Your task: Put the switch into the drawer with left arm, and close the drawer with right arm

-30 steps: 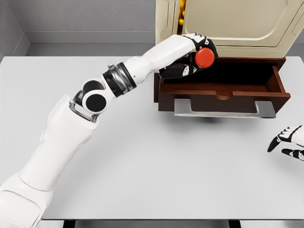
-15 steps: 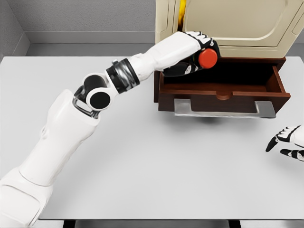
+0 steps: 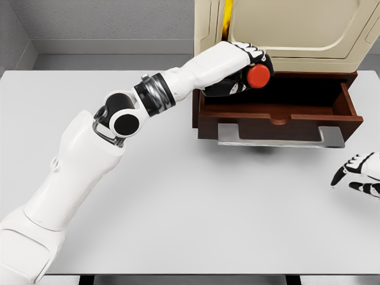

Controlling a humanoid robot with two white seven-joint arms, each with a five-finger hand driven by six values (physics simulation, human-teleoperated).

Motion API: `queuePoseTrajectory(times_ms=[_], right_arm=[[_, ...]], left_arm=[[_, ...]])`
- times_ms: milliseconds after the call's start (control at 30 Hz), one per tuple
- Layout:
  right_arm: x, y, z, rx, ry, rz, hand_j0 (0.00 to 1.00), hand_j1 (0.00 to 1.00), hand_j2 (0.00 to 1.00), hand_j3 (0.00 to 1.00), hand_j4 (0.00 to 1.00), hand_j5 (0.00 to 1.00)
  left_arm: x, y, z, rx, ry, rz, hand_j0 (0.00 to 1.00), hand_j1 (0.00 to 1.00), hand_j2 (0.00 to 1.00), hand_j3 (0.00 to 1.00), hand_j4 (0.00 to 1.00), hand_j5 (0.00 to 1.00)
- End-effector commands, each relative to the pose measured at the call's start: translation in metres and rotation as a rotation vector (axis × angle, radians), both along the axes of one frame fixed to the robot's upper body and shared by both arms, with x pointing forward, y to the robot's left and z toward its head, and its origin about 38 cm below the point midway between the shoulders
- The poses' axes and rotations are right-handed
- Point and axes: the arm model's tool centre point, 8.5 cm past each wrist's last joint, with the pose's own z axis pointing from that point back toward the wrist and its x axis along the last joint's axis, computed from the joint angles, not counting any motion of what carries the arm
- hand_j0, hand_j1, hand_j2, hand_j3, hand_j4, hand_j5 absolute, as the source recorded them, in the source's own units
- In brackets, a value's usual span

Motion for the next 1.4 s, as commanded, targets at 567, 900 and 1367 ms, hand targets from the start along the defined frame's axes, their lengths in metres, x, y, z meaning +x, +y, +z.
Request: queuePoseTrajectory(times_ms=[567,900,1367], right_arm=[[0.007,0.016,-0.007,0.016,0.019,0.046,0.54,0.54,0.54,0.54,0.54,0.54],[0.007,0.016,-0.007,0.016,0.017,0.046,0.54,0.54,0.54,0.54,0.54,0.54],[0.013,0.022,-0.003,0.021,0.002,0.064,0.54,0.54,0.54,0.54,0.54,0.54]], left_arm=[[0.000,-0.002,0.002,0.007,-0.010,0.001,0.72,0.72,0.72,0.72,0.72,0.72],[-0.002,-0.003,0.002,0.004,-0.019,-0.012,0.72,0.72,0.72,0.72,0.72,0.72],[-0.029,0.012,0.022,-0.118,-0.047,-0.215,0.76,0.76,0.76,0.76,0.76,0.76]])
